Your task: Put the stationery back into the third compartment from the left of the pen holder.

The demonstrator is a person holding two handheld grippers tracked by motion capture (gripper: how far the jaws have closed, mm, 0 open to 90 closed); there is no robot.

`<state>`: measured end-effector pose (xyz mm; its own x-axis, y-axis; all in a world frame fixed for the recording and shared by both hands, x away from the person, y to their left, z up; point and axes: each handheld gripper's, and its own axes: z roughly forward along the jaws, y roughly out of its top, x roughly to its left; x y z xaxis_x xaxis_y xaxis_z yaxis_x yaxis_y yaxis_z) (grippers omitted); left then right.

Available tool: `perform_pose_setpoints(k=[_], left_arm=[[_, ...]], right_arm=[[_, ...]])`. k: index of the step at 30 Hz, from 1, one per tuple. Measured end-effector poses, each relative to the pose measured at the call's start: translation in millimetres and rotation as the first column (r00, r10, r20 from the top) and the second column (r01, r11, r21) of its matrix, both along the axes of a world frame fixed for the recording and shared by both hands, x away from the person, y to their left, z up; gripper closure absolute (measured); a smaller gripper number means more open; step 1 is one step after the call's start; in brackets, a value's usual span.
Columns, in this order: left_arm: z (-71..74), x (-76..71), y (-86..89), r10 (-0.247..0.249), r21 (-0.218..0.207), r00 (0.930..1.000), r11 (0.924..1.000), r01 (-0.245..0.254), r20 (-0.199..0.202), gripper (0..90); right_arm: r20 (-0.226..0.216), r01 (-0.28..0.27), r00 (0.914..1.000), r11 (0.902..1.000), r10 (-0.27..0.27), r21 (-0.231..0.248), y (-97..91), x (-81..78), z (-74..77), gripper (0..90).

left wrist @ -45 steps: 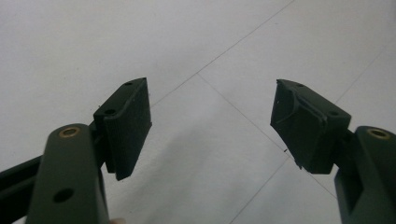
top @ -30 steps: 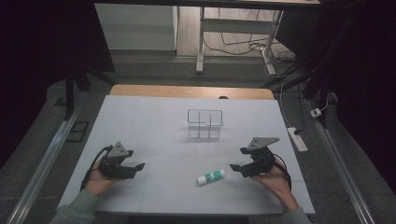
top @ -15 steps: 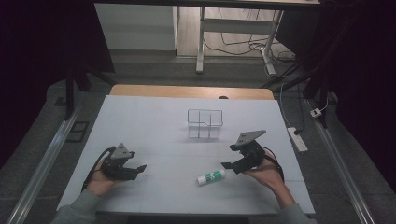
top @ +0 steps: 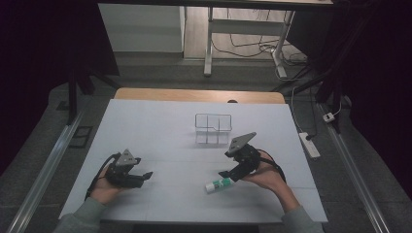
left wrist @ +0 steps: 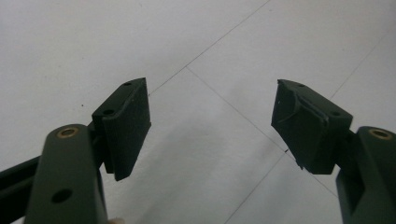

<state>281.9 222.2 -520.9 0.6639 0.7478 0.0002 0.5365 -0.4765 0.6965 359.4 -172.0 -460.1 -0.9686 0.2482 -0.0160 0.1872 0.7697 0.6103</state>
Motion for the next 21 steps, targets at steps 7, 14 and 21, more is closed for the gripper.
perform_pose_setpoints(k=[7,14,21], left_arm=[[-0.4,0.9,0.7,-0.002,0.000,1.0000,1.0000,0.002,-0.001,28.1],[-0.8,0.9,0.4,-0.002,0.004,1.0000,1.0000,0.002,0.001,28.1],[-0.4,0.5,0.5,-0.008,-0.004,1.0000,1.0000,0.008,0.005,28.2]], right_arm=[[-0.027,-0.058,0.9980,0.9971,0.056,-0.050,20.3,1.8,-5.3,20.9],[-0.050,-0.141,0.9893,0.9845,0.137,-0.104,36.7,-0.3,-12.8,21.7],[-0.076,-0.195,0.9796,0.9721,0.186,-0.130,43.1,-8.1,-16.1,22.6]])
